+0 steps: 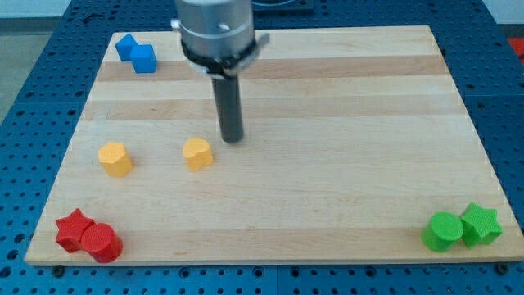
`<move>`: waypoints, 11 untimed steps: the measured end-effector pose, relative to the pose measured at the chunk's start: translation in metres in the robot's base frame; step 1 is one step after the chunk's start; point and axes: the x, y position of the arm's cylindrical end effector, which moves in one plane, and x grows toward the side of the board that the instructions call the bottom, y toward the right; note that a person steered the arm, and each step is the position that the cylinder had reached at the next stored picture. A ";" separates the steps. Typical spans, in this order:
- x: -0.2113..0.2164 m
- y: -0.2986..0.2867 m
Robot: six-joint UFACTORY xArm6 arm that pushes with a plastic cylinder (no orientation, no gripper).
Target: Move the yellow heart towards the bottom center
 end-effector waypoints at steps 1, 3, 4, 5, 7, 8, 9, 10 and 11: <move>0.000 -0.022; 0.028 -0.077; 0.055 -0.061; 0.085 -0.026; 0.114 -0.035; 0.084 -0.057; 0.060 -0.059; 0.048 -0.052; 0.048 -0.016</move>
